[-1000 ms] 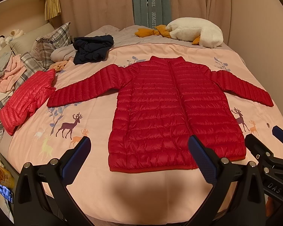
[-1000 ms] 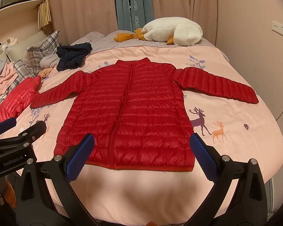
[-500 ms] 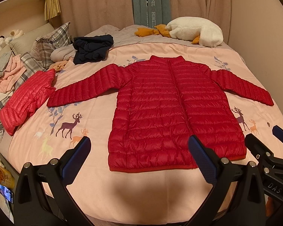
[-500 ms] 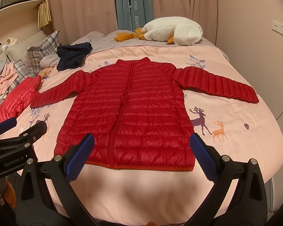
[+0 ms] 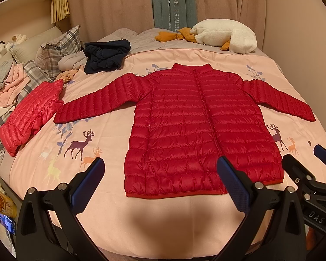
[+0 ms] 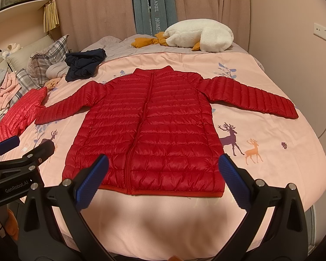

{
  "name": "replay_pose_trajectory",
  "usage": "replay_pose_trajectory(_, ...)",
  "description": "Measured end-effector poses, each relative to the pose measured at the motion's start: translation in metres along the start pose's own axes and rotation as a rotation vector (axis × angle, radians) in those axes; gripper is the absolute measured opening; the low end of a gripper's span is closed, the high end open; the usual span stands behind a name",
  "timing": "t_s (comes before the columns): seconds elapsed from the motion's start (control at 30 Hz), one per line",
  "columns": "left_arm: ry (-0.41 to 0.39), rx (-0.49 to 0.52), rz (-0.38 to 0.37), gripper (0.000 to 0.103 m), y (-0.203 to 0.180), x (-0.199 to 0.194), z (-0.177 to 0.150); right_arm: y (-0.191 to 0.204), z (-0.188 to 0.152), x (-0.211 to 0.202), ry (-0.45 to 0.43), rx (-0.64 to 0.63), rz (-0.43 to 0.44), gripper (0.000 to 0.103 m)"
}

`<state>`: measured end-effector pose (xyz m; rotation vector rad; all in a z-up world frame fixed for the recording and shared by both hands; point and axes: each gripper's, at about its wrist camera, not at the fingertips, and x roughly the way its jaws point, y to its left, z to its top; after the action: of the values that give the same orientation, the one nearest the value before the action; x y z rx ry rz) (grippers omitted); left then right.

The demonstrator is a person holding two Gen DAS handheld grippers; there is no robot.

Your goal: Fold large clothes

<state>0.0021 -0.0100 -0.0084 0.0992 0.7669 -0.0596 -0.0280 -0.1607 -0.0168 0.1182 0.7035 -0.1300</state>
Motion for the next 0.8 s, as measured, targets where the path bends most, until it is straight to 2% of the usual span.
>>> replay_pose_trajectory(0.63, 0.004, 0.001, -0.002, 0.102, -0.001, 0.002, -0.002, -0.001, 0.001, 0.0, 0.002, 0.003, 0.002, 0.101)
replay_pose_trajectory(0.8, 0.009, -0.012, -0.039, 0.102, 0.003, 0.007, -0.003, -0.001, -0.01, 0.008, -0.004, 0.036, 0.064, 0.101)
